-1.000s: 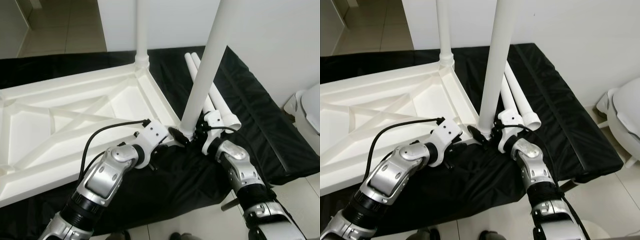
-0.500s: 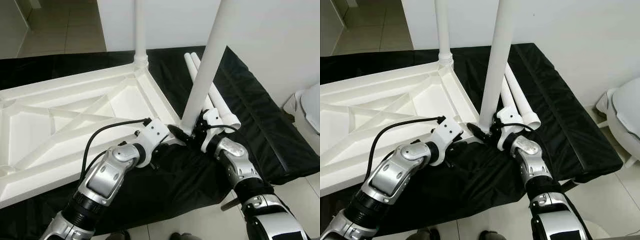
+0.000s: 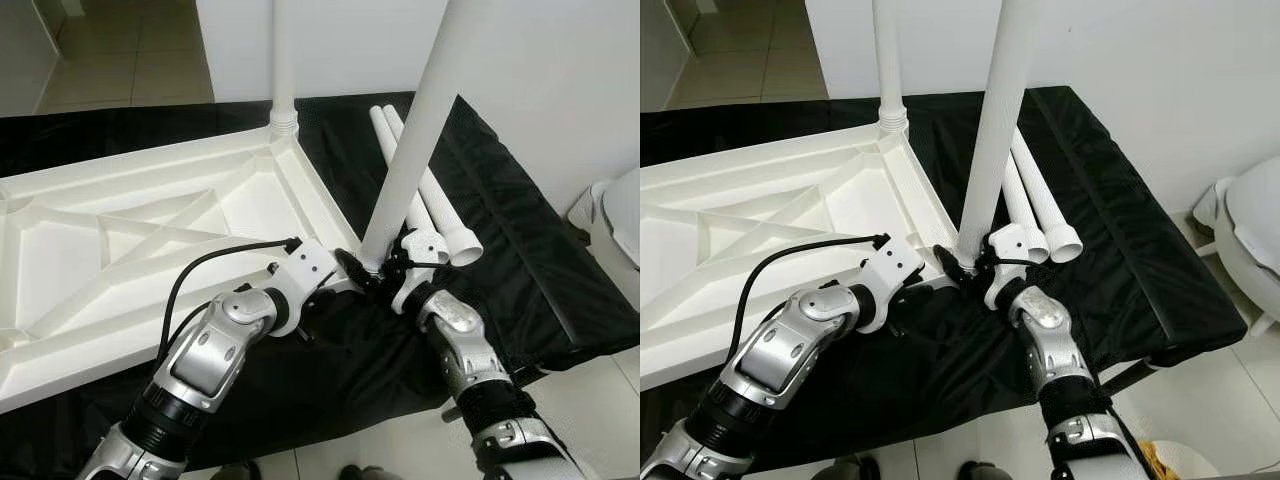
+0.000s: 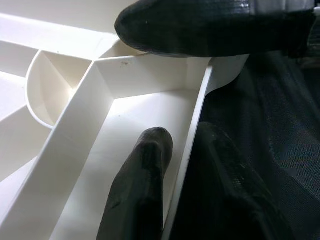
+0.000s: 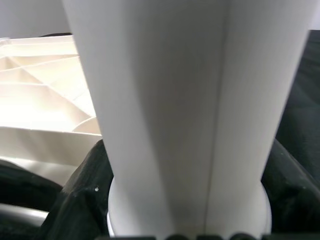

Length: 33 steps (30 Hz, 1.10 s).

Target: Building children table

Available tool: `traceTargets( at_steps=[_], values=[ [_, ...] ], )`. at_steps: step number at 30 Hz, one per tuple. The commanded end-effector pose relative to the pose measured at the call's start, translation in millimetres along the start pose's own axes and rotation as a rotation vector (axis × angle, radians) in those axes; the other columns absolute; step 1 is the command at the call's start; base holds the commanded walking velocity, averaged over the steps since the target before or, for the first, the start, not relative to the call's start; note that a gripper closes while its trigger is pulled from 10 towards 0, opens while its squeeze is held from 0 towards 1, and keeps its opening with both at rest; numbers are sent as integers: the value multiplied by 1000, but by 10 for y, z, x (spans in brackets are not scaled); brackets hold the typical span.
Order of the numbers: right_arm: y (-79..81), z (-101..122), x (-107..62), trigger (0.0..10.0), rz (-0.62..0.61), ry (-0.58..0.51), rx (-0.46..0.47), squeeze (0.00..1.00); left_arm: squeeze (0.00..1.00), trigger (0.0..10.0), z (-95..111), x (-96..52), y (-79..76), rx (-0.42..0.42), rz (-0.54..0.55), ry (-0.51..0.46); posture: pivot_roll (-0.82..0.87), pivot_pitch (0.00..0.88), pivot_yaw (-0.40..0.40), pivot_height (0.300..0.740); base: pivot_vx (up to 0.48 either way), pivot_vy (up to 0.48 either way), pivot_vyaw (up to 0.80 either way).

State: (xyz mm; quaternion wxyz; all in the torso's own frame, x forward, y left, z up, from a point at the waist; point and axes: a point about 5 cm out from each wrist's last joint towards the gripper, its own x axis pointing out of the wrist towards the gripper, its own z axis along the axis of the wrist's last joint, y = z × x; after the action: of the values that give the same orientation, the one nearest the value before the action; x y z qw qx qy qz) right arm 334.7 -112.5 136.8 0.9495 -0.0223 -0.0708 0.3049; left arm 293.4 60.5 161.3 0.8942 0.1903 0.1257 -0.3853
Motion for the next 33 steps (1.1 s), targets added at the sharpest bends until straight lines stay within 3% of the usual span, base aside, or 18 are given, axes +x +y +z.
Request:
traceTargets(
  at_steps=[1,9,11,13,17,21,22,23,24,33],
  values=[
    [38,-163,-37,0,-86,82,47,0,0,10000,153,-28,-1,28,13,-70,-5,133,-19,740,0,0,0],
    [126,-48,-12,0,-415,64,61,0,0,10000,140,-34,-18,29,5,-66,-6,133,-17,740,0,0,0],
    [126,-48,-12,0,-415,64,61,0,0,10000,140,-34,-18,29,5,-66,-6,133,-17,740,0,0,0],
    [147,-52,-34,0,-501,77,56,0,0,10000,141,-30,-25,30,2,-67,-10,129,-19,740,0,0,0],
    [311,-62,-2,0,-496,90,71,0,0,10000,146,-14,-50,32,-8,-69,-13,124,-24,740,0,0,0],
    [320,-41,-5,0,-482,86,70,0,0,10000,147,-9,-59,31,-11,-70,-13,121,-28,740,0,0,0],
    [281,-44,-19,3961,-479,95,66,0,0,10000,146,-4,-65,32,-13,-70,-11,116,-29,740,0,0,0],
    [281,-44,-19,3961,-479,95,66,0,0,10000,146,-4,-65,32,-13,-70,-11,116,-29,740,0,0,0],
    [258,-51,-26,10000,-465,95,63,1000,0,10000,147,-2,-66,32,-13,-70,-11,112,-30,740,0,0,0],
    [48,30,-73,10000,-308,42,19,1000,0,10000,146,5,-59,33,-8,-71,-17,103,-38,740,0,0,0]
  ],
)
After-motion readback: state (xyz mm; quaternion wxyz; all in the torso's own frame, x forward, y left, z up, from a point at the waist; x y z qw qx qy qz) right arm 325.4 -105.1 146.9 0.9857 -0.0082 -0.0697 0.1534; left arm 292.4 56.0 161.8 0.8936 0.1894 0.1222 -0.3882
